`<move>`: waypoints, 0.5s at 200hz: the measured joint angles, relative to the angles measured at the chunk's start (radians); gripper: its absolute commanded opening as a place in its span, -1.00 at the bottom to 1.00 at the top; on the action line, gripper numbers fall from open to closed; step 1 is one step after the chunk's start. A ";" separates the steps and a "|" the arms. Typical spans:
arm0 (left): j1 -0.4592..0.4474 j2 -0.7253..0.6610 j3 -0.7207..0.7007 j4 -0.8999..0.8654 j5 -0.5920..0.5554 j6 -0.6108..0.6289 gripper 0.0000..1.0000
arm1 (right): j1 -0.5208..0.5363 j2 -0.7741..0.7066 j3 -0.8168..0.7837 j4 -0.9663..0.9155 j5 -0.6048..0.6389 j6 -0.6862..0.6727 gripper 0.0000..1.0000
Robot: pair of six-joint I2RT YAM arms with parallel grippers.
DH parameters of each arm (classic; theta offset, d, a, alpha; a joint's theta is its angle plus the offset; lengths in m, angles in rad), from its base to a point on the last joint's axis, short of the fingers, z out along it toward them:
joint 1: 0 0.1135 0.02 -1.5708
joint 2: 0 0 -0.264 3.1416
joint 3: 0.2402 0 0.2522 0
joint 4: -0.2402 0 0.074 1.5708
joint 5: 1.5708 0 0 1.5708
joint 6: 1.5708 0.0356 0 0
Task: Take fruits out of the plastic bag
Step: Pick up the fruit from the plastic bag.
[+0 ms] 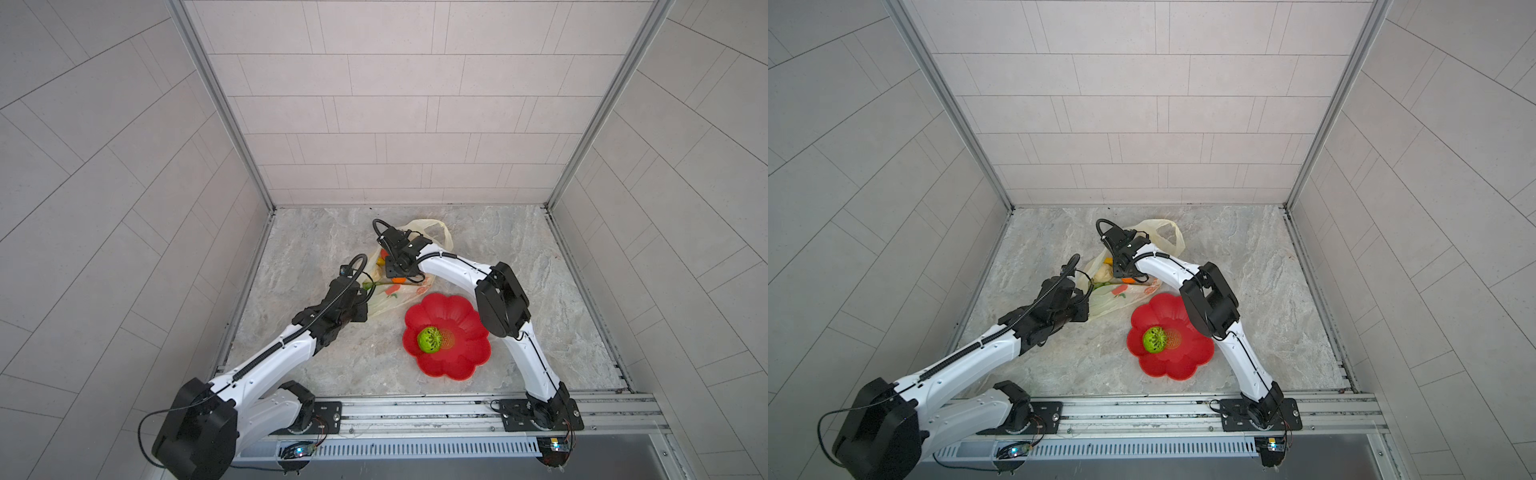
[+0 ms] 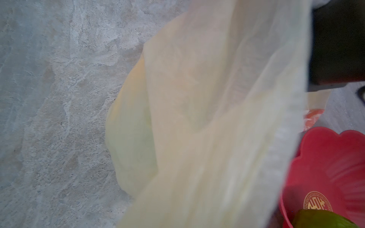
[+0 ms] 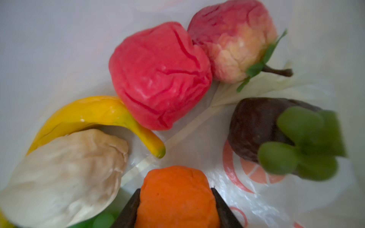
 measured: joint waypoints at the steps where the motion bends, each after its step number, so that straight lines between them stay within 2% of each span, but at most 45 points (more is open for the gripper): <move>1: 0.000 0.000 0.000 0.000 0.000 0.000 -1.00 | 0.000 -0.006 -0.006 0.002 -0.002 -0.002 -0.01; 45: 0.000 0.000 0.000 0.000 -0.003 0.000 -1.00 | -0.002 -0.240 -0.163 0.075 -0.043 -0.024 -0.01; 100: 0.000 0.000 0.000 0.000 -0.007 0.000 -1.00 | -0.066 -0.512 -0.460 0.209 -0.182 -0.028 -0.01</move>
